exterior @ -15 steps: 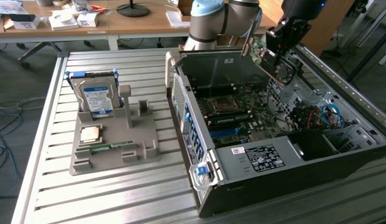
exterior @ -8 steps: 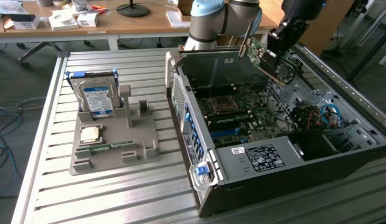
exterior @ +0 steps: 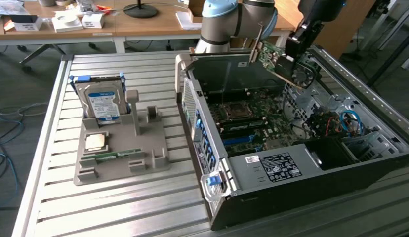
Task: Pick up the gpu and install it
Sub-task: 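Insert the gpu into the slot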
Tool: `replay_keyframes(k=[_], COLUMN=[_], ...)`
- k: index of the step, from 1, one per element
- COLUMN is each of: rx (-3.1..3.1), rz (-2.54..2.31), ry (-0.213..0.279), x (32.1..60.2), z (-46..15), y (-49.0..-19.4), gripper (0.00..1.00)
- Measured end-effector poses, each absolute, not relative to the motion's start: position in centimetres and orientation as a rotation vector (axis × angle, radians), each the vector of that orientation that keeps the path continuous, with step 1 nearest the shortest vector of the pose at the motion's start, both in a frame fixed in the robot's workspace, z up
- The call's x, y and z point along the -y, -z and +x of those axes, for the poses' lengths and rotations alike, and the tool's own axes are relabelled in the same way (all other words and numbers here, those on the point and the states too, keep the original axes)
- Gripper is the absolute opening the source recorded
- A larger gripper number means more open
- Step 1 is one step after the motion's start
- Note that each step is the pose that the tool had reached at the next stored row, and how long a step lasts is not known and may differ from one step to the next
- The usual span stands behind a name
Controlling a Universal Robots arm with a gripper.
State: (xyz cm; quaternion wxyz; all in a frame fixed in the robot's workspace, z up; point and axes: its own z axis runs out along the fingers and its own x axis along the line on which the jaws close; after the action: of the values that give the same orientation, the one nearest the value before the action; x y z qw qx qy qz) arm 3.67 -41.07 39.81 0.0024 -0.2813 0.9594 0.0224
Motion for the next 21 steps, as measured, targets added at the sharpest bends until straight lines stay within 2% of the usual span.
replay_keyframes(k=[21], rx=[-2.804], rz=[-1.423], ry=[-0.067], x=[41.07], z=[3.67], y=[-39.69], gripper=[0.27])
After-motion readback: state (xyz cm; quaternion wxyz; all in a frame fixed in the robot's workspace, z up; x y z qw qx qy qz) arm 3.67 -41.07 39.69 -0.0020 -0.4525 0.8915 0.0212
